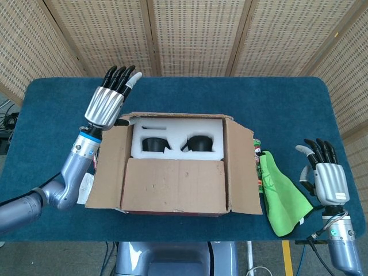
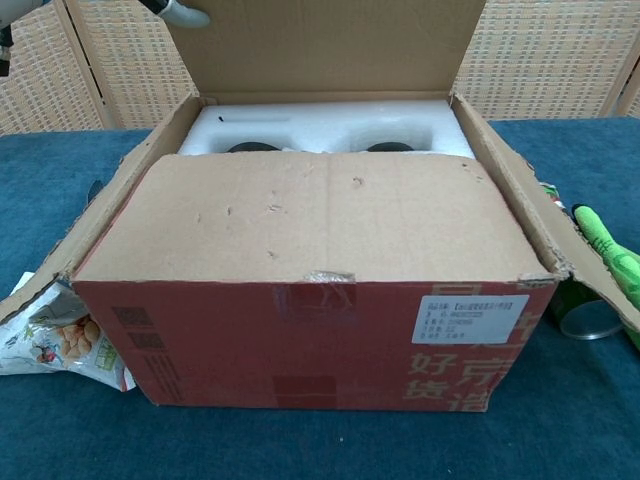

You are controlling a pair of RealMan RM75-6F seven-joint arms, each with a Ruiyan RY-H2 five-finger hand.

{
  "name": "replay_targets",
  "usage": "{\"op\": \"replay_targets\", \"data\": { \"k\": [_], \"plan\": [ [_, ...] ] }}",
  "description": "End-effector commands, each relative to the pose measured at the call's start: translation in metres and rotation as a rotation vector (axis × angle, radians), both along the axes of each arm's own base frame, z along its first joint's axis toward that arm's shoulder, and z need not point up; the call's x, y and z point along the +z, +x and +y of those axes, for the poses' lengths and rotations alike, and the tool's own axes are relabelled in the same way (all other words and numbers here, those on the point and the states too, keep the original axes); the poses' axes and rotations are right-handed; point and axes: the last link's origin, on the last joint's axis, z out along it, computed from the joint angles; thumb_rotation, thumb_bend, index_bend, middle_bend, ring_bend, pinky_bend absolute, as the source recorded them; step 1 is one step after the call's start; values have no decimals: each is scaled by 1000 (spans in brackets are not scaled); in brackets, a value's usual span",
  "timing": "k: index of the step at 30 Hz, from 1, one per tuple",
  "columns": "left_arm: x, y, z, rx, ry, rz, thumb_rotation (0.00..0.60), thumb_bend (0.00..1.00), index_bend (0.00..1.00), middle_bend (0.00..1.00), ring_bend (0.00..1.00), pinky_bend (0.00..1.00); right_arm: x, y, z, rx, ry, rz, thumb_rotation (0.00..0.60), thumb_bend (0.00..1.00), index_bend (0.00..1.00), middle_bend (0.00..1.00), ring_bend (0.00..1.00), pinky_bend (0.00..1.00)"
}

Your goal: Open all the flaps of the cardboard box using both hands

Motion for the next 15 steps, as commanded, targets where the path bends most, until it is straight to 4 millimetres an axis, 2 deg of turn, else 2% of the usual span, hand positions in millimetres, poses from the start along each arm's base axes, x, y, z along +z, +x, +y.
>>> {"op": "replay_targets", "data": {
  "k": [1, 15],
  "plan": [
    [1, 6, 14, 12, 17, 7, 483, 187, 47, 0, 0, 0, 0, 0, 0, -1, 0, 1, 600, 853, 221, 139, 0, 0],
    [-4, 3, 60, 98, 94, 105, 471, 180, 41, 0, 0, 0, 5, -2, 2, -13, -6, -2, 600, 853, 221, 139, 0, 0]
  ]
}}
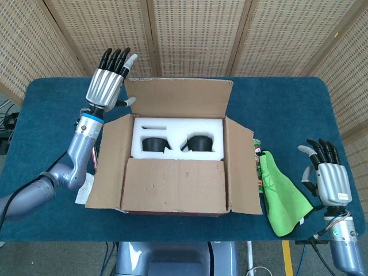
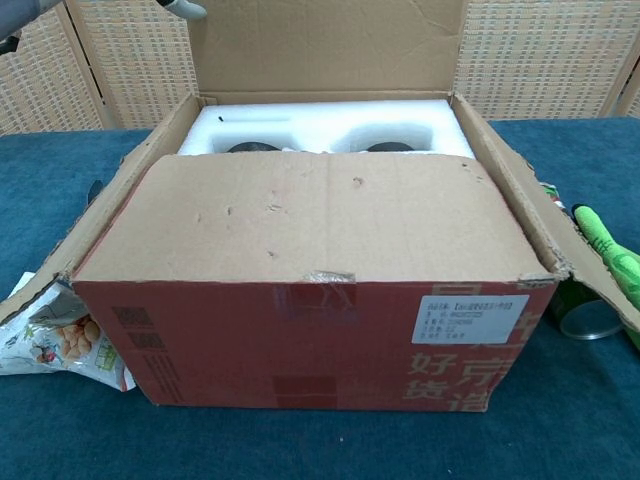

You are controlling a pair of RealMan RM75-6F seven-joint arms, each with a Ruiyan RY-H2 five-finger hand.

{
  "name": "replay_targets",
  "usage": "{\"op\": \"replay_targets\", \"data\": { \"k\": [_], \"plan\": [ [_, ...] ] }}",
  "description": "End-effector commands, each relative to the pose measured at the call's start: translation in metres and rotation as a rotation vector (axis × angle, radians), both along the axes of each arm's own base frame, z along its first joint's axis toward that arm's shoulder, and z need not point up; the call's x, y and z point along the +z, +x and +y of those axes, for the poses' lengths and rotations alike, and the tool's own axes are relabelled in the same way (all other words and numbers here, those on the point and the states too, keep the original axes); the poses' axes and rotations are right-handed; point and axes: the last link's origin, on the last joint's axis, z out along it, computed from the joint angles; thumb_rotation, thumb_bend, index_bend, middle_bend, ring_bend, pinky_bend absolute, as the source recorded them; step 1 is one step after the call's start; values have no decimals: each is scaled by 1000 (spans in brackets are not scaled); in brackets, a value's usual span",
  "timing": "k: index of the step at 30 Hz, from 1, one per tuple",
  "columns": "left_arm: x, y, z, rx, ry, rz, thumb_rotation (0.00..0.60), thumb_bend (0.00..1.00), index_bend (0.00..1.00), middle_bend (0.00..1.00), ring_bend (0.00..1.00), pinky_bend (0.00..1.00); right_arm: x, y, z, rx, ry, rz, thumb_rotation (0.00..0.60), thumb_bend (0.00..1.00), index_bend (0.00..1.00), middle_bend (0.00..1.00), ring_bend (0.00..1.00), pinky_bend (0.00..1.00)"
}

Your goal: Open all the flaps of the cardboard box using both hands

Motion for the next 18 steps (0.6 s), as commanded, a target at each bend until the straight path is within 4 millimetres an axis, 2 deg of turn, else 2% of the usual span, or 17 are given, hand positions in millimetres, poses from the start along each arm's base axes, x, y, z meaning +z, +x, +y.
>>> {"op": "replay_targets", "data": {
  "k": [1, 9, 14, 18],
  "plan": [
    [-5, 3, 9, 28, -5, -1, 471, 180, 39, 0, 0, 0, 1, -1, 0, -3, -3, -2, 600, 852, 221, 139, 0, 0],
    [-7, 6, 8, 27, -20, -22, 472, 177, 46, 0, 0, 0, 2, -2, 1, -6, -3, -4, 600, 852, 221, 138, 0, 0],
    [-12, 3, -7, 42, -131, -70, 475, 186, 187, 0, 0, 0, 1, -2, 0, -3, 1, -6, 600, 853, 221, 139, 0, 0],
    [-13, 0, -20, 90, -250, -150, 482, 205, 237, 0, 0, 0, 1, -1, 0, -2, 4, -8, 600, 853, 221, 139, 0, 0]
  ]
}}
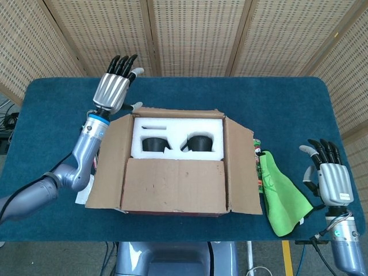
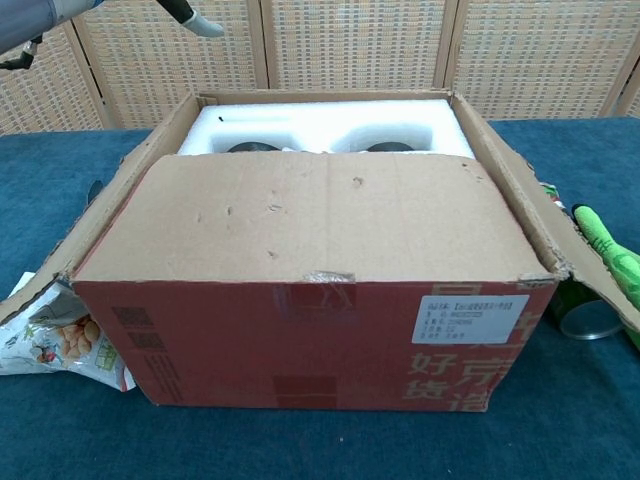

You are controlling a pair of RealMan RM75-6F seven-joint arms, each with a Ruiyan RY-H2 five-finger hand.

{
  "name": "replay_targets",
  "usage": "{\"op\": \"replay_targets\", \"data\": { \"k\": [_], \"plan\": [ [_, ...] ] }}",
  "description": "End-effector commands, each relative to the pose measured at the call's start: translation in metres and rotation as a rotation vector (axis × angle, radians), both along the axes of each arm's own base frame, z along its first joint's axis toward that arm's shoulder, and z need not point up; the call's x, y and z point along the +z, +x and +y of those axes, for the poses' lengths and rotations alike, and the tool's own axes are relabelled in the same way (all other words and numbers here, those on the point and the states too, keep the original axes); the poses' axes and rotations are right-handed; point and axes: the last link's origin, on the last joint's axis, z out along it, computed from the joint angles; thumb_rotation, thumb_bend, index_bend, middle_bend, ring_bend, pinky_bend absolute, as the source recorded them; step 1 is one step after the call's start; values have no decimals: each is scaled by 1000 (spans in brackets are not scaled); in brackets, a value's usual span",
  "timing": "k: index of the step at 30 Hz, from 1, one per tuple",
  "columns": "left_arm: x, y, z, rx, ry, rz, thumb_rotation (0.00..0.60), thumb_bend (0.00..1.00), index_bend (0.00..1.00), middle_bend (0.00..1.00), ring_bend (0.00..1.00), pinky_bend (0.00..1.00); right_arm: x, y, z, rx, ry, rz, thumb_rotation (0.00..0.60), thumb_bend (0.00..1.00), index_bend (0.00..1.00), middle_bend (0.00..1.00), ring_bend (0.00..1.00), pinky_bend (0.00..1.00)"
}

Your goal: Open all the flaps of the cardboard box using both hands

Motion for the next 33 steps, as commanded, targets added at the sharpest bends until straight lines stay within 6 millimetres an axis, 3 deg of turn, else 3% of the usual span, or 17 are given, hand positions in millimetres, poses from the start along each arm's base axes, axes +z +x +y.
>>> {"op": "replay_targets", "data": {
  "k": [1, 6, 16, 33],
  "plan": [
    [2, -8, -18, 69, -149, -91, 490, 206, 246, 0, 0, 0, -1, 0, 0, 0, 1, 0, 600, 852, 221, 139, 0, 0],
    [5, -12, -36, 100, -238, -113, 482, 202, 294, 0, 0, 0, -2, 1, 1, 3, 4, -2, 600, 852, 221, 139, 0, 0],
    [0, -25, -75, 143, -391, -130, 225, 164, 386, 0, 0, 0, -3, 2, 2, 8, 4, -4, 600, 853, 221, 139, 0, 0],
    [-12, -32, -113, 117, -498, -124, 191, 57, 451, 0, 0, 0, -2, 0, 5, 5, -1, -16, 600, 854, 221, 139, 0, 0]
  ]
}}
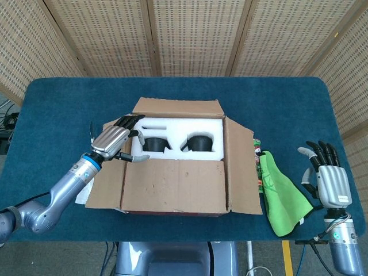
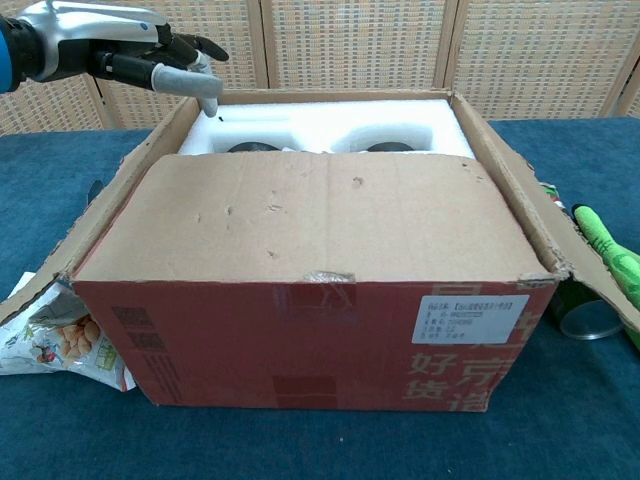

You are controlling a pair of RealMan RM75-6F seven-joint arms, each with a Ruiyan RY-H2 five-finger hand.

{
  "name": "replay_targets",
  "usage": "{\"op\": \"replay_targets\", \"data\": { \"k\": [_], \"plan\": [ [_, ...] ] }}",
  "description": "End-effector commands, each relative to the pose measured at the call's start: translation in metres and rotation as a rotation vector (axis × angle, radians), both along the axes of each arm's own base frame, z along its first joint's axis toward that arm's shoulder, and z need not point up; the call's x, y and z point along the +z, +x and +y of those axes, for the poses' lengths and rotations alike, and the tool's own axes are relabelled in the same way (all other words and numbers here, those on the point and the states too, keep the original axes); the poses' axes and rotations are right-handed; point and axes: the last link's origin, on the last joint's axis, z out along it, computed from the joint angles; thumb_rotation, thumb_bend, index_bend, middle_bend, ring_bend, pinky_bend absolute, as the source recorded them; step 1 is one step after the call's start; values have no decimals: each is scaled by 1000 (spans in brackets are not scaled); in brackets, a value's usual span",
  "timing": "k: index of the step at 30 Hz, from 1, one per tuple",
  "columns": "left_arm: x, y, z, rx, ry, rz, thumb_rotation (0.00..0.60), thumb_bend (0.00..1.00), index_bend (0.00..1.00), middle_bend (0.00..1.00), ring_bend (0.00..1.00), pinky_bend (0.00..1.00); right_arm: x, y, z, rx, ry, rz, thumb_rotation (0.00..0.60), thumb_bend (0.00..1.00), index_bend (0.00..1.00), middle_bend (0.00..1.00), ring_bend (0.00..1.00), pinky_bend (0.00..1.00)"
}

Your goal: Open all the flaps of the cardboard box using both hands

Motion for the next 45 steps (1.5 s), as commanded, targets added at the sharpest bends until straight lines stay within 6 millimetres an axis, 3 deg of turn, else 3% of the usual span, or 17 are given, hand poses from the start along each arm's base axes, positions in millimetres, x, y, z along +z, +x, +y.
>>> {"op": "replay_targets", "data": {
  "k": [1, 21, 36, 45],
  "plan": [
    [-3, -2, -5, -15, 3, 17, 191, 56, 451, 0, 0, 0, 0, 0, 0, 0, -1, -2, 600, 853, 221, 139, 0, 0],
    [-22, -9, -22, -6, -66, 33, 187, 47, 451, 0, 0, 0, 0, -2, 1, -3, -1, -7, 600, 853, 221, 139, 0, 0],
    [-11, -2, -34, 33, -144, -55, 186, 45, 459, 0, 0, 0, 0, -3, 1, -6, -2, -5, 600, 854, 221, 139, 0, 0],
    [14, 8, -38, 51, -179, -197, 185, 38, 458, 0, 0, 0, -1, -1, -1, -4, 2, 0, 600, 854, 221, 139, 0, 0]
  ]
}}
